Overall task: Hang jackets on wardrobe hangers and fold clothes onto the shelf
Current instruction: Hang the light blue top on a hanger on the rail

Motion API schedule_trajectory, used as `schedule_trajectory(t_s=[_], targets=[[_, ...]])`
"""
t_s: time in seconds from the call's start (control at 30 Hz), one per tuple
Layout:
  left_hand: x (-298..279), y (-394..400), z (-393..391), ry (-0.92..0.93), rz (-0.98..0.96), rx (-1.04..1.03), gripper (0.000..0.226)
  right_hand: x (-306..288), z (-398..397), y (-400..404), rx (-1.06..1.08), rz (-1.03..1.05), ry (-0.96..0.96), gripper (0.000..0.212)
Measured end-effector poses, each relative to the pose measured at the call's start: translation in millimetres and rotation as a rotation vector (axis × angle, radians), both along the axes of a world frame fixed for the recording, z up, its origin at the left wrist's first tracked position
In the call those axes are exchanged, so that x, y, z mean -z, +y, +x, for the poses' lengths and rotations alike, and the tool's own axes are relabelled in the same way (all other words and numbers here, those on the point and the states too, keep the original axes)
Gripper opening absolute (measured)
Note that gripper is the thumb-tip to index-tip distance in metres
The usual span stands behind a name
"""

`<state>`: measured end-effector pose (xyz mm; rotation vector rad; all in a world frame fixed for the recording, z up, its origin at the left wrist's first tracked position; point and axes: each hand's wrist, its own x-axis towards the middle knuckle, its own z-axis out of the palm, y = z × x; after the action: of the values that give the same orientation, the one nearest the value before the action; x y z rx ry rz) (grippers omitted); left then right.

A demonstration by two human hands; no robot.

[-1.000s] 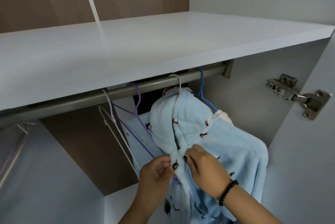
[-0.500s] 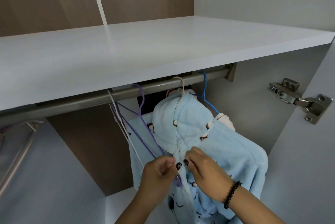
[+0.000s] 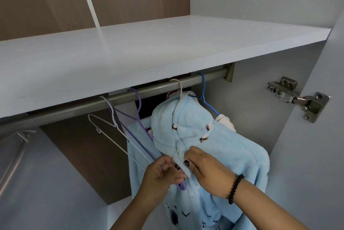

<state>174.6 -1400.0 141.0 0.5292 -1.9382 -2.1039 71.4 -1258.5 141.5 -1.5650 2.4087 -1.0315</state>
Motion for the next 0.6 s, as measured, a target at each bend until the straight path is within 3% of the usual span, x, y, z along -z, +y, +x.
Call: schedule_trajectory(t_s=[0.43,0.6], targets=[[-5.6,-1.7,-4.7,0.025,-0.062,-0.024,0.028,-14.8,-5.8,1.7,-0.047,0.104,-0.023,0.013],[-8.0,-3.2,-4.2,-0.015,-0.129,-0.010,0.020,-18.4,-9.5,-0.4,-0.066,0.159,-0.026,0.015]])
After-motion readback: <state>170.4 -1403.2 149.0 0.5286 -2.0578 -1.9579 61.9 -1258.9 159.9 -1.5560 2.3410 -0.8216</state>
